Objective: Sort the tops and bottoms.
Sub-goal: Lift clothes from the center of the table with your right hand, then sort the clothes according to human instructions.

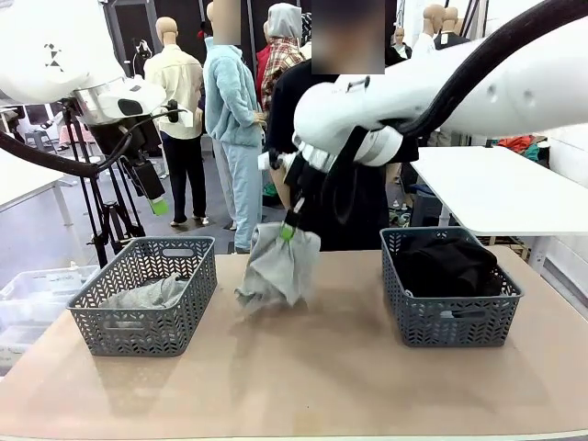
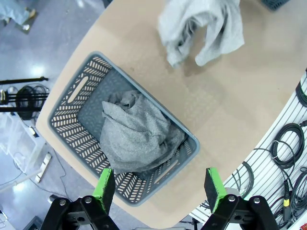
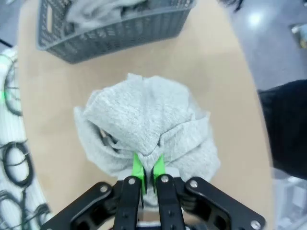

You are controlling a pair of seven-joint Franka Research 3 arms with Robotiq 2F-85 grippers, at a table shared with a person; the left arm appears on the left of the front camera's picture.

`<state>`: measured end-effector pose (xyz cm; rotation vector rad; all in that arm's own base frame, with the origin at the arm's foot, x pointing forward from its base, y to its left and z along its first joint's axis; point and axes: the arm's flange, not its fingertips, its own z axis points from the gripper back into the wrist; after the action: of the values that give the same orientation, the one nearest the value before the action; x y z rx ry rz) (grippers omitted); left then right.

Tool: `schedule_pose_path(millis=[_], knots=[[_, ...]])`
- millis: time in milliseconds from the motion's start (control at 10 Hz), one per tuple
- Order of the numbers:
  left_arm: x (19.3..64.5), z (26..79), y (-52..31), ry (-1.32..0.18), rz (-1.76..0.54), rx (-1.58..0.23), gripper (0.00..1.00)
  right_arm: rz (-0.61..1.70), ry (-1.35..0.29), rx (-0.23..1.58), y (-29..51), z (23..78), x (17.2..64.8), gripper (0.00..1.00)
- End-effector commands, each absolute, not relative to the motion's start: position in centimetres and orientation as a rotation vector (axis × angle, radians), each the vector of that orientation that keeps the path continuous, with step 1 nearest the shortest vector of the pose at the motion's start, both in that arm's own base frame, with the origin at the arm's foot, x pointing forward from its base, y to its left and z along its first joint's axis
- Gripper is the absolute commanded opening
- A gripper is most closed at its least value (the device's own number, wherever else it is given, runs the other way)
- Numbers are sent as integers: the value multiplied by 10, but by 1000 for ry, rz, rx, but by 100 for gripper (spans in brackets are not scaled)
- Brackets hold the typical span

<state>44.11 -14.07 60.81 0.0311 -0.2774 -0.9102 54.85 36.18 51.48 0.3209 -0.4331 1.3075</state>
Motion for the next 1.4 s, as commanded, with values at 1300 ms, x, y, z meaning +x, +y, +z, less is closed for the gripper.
schedule_pose_path(millis=[1300], knots=[[440,608,-139,-279,-918,22,97,1362,-683,130,353,612,469,0]])
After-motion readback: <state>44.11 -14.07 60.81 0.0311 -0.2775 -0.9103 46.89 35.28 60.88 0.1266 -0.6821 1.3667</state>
